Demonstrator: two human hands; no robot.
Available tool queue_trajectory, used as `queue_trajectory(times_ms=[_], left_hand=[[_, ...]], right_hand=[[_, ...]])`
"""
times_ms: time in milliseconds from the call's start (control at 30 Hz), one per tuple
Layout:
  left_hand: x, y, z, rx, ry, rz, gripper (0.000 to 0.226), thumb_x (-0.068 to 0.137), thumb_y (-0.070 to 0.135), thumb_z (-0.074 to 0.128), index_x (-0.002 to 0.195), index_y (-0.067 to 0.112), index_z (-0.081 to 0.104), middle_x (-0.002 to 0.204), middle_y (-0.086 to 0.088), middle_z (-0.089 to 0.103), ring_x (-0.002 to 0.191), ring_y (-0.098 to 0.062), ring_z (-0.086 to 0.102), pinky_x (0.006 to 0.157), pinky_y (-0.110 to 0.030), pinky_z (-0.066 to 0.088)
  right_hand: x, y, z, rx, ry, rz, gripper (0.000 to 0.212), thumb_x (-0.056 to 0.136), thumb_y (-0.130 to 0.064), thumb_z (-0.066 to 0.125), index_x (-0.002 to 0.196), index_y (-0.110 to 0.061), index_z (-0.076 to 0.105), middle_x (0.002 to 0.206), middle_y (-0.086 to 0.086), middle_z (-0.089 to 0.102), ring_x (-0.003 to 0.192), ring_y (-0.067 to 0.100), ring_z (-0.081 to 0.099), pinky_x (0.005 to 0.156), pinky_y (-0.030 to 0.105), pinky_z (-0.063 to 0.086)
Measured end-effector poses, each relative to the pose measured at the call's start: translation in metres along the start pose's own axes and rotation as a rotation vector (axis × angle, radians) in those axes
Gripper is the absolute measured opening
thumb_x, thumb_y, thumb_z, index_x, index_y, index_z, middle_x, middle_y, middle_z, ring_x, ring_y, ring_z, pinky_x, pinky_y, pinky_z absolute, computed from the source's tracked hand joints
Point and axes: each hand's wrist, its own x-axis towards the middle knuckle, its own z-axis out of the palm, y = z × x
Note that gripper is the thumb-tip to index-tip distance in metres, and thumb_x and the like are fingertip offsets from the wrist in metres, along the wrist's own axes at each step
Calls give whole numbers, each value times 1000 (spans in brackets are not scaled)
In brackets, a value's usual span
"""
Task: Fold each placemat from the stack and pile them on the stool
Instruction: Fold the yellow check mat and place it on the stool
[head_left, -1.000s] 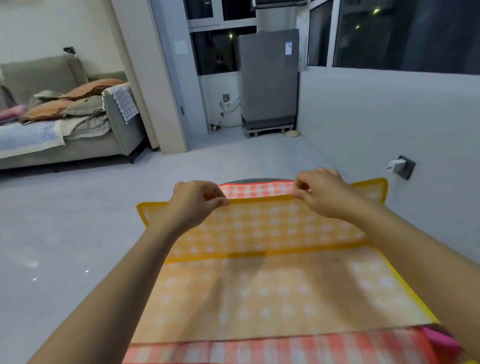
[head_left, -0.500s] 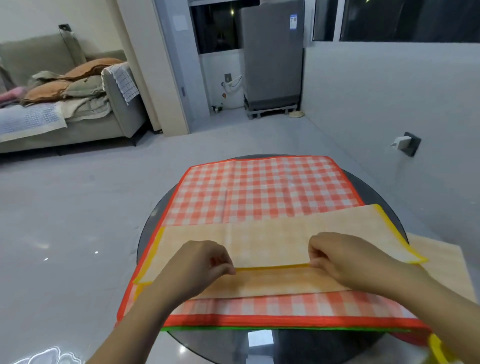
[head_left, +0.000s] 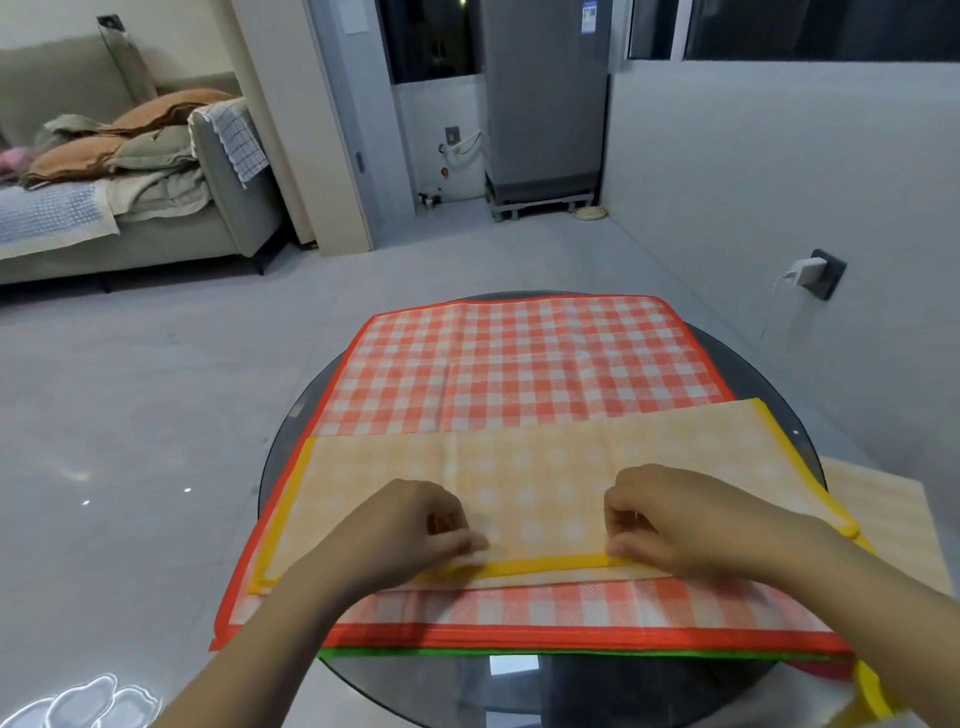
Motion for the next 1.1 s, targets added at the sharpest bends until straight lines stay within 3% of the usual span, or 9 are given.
queue_trajectory(times_ms=[100,167,233,300,400,533,1100], left_hand=[[15,9,5,-12,179,19,26,90,44,54,91,24,69,86,14,58,78,-2,55,64,-12,41],[28,15,12,2,284,51,24,93,39,51,102,25,68,100,12,59,91,-4,56,76,-15,43],[43,21,21,43,342,81,29,96,34,45,116,25,64,120,9,59,108,-10,54,94,-26,43],[56,27,32,108,321,67,38,99,32,36,133,23,52,141,4,48,128,-15,44,109,-34,33],[72,36,48,176,202,50,50,101,31,23,150,19,21,159,0,14,147,-17,8,120,-39,5],[88,35,62,195,122,24,55,101,34,17,152,20,2,160,1,-2,147,-15,-8,119,-41,-8],[90,31,66,239,141,21,55,100,40,13,152,25,0,160,6,-4,146,-11,-10,119,-40,-9]], right_hand=[[10,0,-2,72,116,28,14,93,-40,50,99,-30,59,94,-16,51,87,4,51,78,18,44],[21,2,-1,69,213,49,23,95,-37,46,113,-29,58,111,-13,53,98,5,50,85,20,43],[35,4,1,34,275,57,31,97,-35,42,126,-28,52,127,-9,49,113,9,46,97,24,38],[48,7,5,-1,297,81,39,98,-34,38,137,-28,41,141,-8,41,128,13,37,108,29,28],[65,9,13,5,269,138,48,100,-37,31,147,-27,23,155,-5,21,143,16,18,116,33,12],[83,10,26,-2,218,176,52,101,-40,18,151,-25,8,159,-5,6,146,14,2,117,34,2],[84,25,42,-19,250,197,57,99,-49,11,150,-29,-3,159,-8,-7,145,10,-12,116,33,-8]])
